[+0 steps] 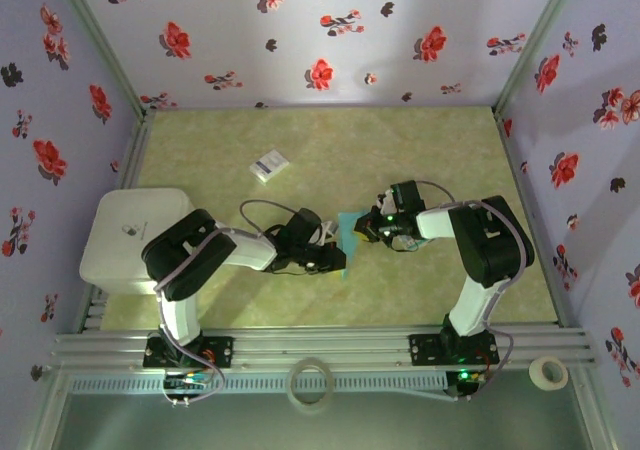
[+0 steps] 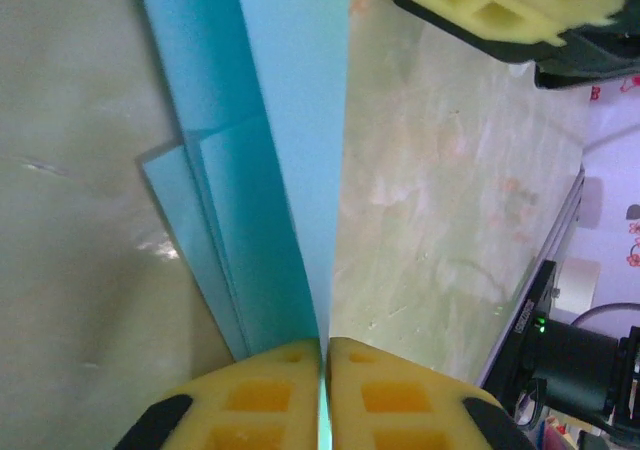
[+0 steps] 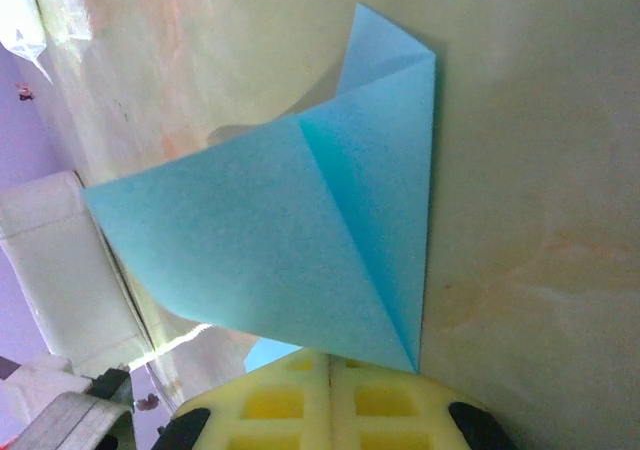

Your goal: Fold a paper plane with a square sheet of paper (pick it up from the middle)

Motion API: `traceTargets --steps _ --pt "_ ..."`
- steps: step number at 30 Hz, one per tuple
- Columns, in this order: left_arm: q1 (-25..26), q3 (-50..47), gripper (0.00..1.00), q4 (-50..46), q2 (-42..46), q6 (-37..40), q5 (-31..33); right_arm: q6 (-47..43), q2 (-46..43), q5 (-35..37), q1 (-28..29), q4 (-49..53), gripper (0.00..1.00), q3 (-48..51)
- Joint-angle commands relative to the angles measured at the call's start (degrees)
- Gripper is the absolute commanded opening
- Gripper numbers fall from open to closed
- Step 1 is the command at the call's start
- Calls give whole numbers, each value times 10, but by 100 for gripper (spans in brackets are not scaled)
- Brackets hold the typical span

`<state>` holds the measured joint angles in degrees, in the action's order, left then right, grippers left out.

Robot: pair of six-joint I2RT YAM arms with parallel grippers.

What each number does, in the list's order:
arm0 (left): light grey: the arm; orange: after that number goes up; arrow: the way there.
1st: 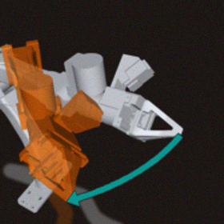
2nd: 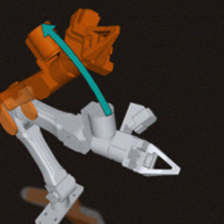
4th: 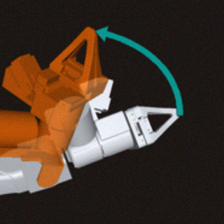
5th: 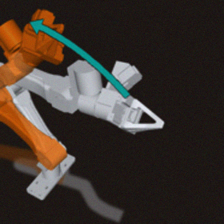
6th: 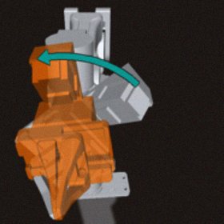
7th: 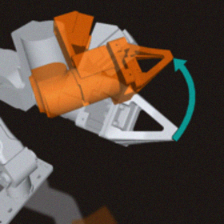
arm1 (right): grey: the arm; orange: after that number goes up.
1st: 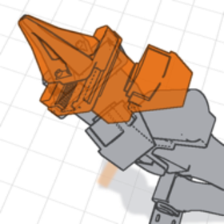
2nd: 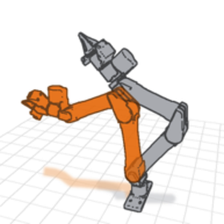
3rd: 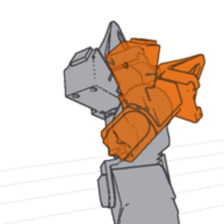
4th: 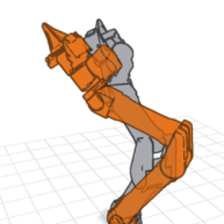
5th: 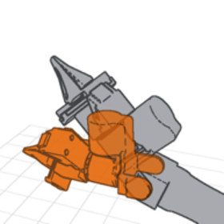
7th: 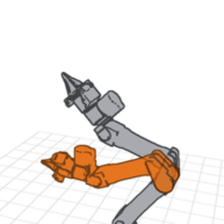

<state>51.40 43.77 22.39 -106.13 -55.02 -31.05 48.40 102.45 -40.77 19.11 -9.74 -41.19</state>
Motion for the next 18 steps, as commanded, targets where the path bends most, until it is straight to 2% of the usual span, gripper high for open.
traceTargets --steps 1,5,18 --pt "20 -22 12 -81 -3 8 -35 -5 45 95 -2 61 2 17" --pt "19 -22 8 -81 -6 5 -34 -4 47 92 -2 59 2 17" --pt "20 -37 19 -79 11 4 -35 -6 52 111 3 77 1 12"
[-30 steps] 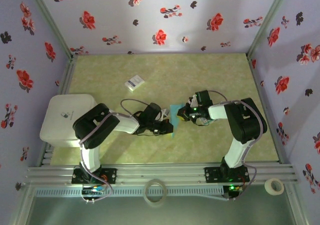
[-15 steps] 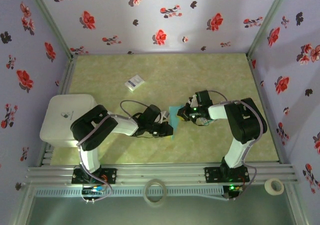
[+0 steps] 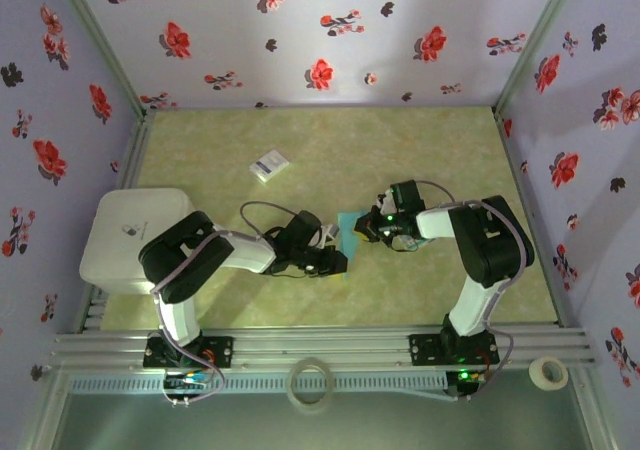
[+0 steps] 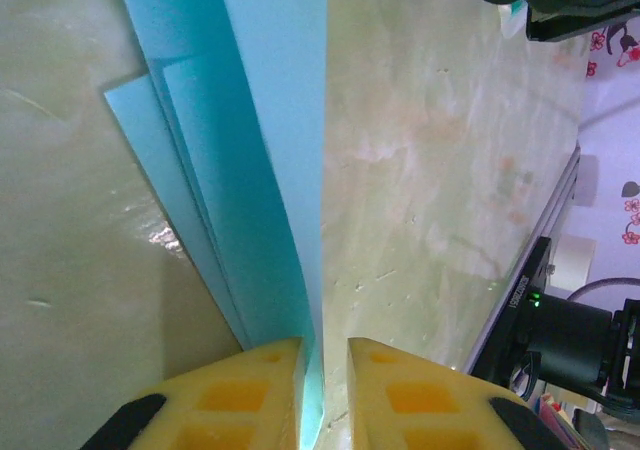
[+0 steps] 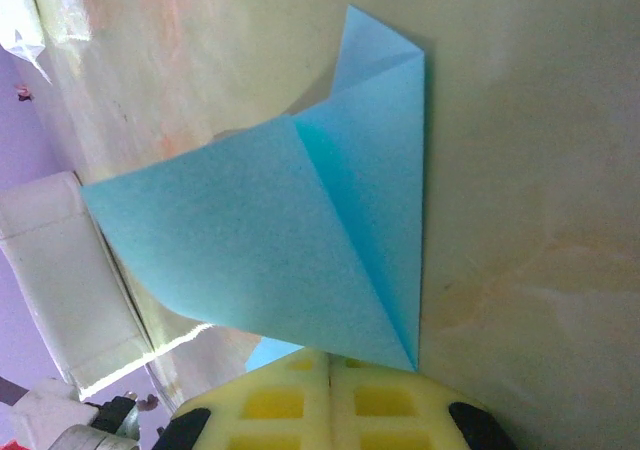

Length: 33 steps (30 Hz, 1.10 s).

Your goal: Fold a paper plane with a square sheet of paper (pick it up from the middle)

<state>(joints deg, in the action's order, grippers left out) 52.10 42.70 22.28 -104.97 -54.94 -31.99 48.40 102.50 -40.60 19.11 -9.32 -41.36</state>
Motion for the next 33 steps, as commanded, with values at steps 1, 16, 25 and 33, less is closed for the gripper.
traceTargets --steps 1,16,25,33 --pt "13 -27 16 -78 0 2 -26 -7 51 111 4 74 1 12" --pt "17 -32 12 -95 11 8 -27 -9 54 133 13 98 0 2" --pt "22 -25 12 -118 16 16 -16 -8 57 132 15 99 0 0" --pt "21 -30 29 -165 110 28 56 -7 53 134 16 101 0 0"
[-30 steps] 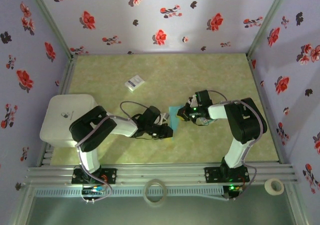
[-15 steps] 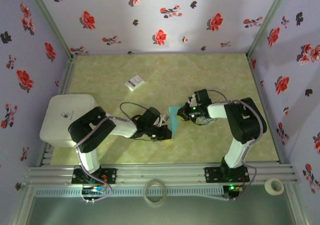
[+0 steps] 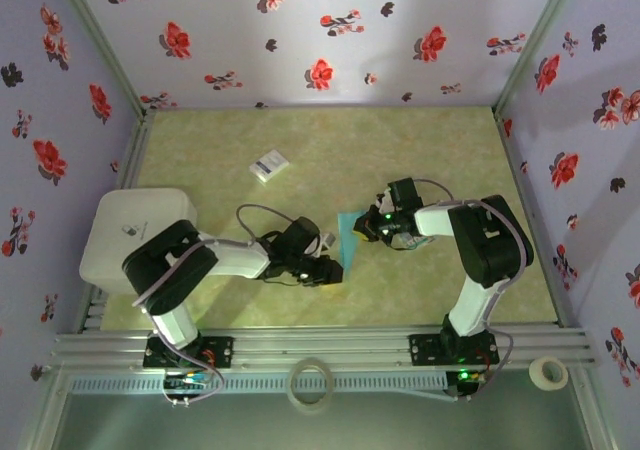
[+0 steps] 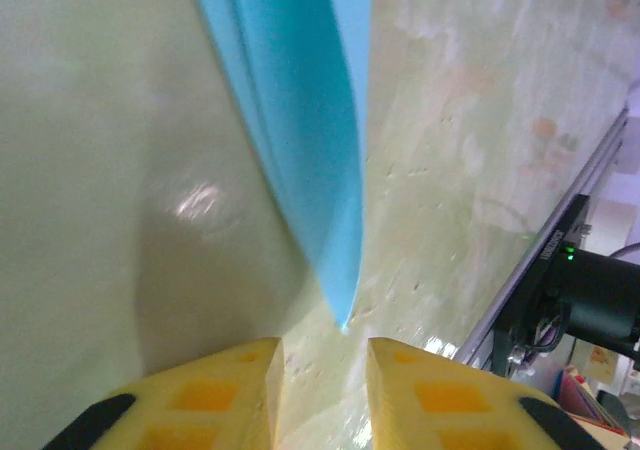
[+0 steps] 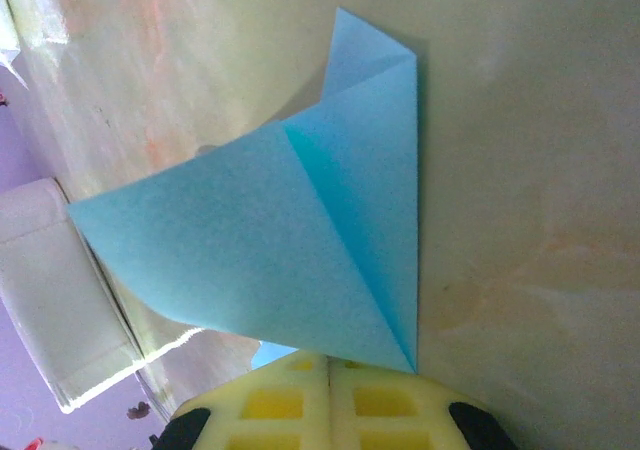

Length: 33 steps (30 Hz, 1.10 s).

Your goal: Fold a paper plane with a square sheet of paper (pick it up from the middle)

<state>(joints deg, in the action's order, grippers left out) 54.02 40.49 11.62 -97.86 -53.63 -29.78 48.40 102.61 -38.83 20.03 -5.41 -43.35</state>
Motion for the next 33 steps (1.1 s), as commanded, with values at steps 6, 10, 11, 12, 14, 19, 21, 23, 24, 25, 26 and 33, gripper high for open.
traceTargets --steps 6,10,11,12,14,19,21,23,24,25,26,33 --pt "-10 29 18 -57 74 23 62 -7 48 115 7 63 0 20" --pt "-14 91 13 -61 23 38 39 -6 50 113 6 61 0 21" --pt "-15 107 11 -65 5 41 37 -6 49 113 6 62 0 21" --pt "-15 118 11 -64 -12 42 36 -6 47 114 7 62 0 22" --pt "-19 137 10 -62 -40 44 35 -6 47 115 6 63 0 22" --pt "-31 165 9 -42 -79 48 32 -6 46 113 7 63 0 21" --pt "-36 174 10 -38 -93 54 29 -6 46 113 7 64 0 21" --pt "-39 178 10 -34 -102 59 25 -6 47 113 6 63 0 22" --pt "-40 178 10 -34 -106 60 25 -6 46 114 6 63 0 23" --pt "-43 177 10 -34 -110 60 25 -6 46 113 7 63 0 23" --pt "-43 173 10 -32 -113 60 25 -6 46 113 7 63 0 23" --pt "-44 124 9 -13 -128 50 24 -5 46 112 6 60 0 24"
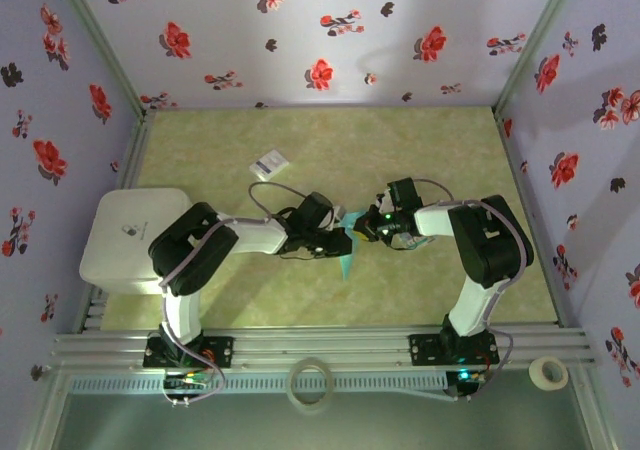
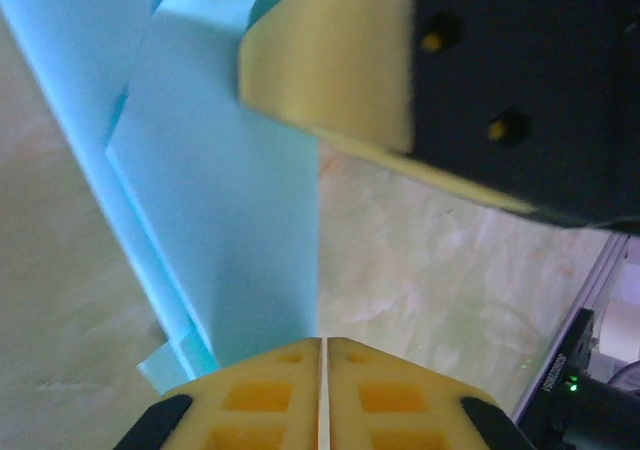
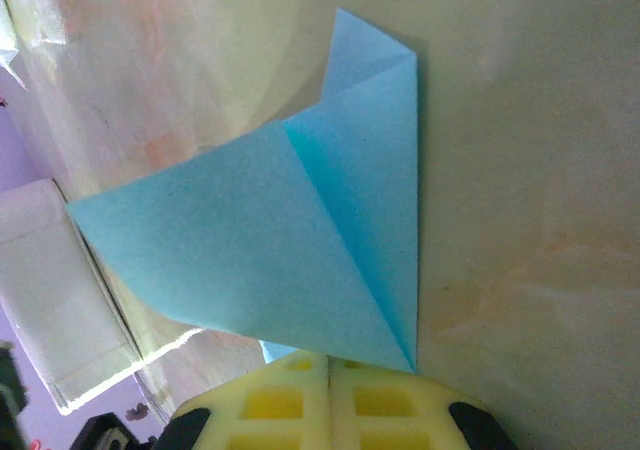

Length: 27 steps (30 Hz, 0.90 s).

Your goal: Fold a paper plane with a square sheet of paper (pick it up from the middle)

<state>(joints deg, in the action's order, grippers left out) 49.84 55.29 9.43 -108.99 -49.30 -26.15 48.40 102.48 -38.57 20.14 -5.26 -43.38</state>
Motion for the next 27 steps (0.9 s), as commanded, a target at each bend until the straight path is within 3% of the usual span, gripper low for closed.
traceTargets --steps 1,10,22,27 --pt "-2 -28 8 6 -18 8 -13 -5 48 110 5 58 0 25" --pt "4 -63 3 -8 -25 11 -5 0 27 93 6 49 2 23" --pt "4 -88 0 -57 -9 76 -23 -33 -117 90 5 88 14 26" --pt "4 -93 0 -67 -3 92 -35 -35 -153 58 14 64 12 52"
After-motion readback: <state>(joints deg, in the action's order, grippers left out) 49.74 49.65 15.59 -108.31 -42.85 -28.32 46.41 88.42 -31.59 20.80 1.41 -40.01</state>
